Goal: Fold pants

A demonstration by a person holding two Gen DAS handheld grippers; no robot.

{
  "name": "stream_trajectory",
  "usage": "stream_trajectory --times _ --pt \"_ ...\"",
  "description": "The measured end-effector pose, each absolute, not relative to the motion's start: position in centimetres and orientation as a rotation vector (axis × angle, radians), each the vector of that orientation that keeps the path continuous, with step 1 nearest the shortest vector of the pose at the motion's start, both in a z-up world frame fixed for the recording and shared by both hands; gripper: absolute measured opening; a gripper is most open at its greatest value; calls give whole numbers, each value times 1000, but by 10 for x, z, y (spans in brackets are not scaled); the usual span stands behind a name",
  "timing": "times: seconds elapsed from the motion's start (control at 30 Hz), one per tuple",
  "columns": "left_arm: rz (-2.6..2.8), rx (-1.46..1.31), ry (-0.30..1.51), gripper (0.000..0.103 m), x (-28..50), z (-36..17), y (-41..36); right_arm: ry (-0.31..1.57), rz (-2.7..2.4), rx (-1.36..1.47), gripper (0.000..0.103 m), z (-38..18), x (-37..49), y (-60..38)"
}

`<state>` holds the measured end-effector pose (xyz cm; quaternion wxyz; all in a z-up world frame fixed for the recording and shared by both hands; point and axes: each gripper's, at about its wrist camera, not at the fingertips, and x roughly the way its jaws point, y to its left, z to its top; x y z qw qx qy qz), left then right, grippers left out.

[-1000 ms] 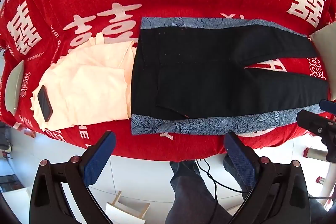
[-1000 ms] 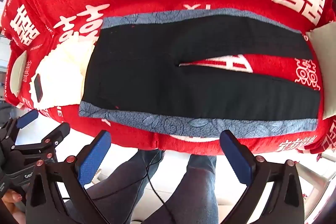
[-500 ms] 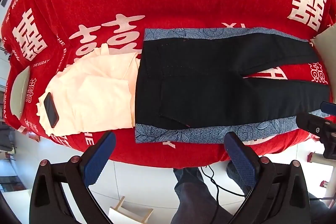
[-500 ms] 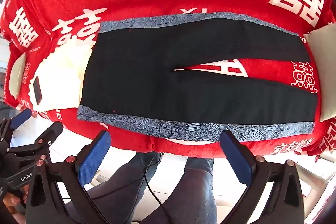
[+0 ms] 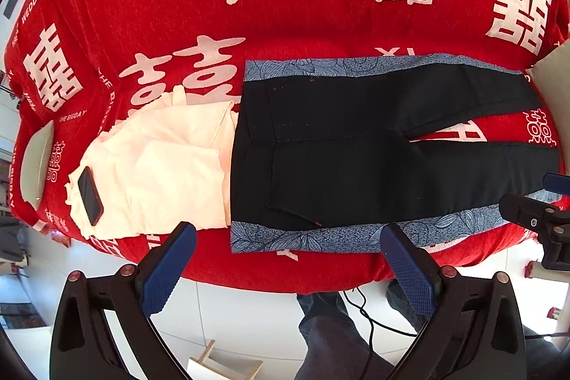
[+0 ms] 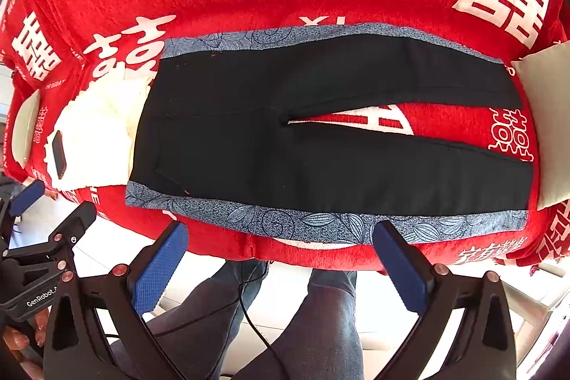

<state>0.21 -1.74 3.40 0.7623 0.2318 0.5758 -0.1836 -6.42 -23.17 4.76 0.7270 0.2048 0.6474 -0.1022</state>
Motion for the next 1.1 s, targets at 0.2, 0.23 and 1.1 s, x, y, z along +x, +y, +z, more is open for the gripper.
stream_trajectory --times 0.2,0.23,1.1 --pt "-386 511 1240 103 5 36 -19 1426 -228 453 103 49 -62 -232" --pt "-386 513 1238 103 5 36 -19 1426 -229 454 103 49 -62 -232" --pt "-378 547 1224 103 -2 36 -23 1429 -220 447 103 52 -63 -232"
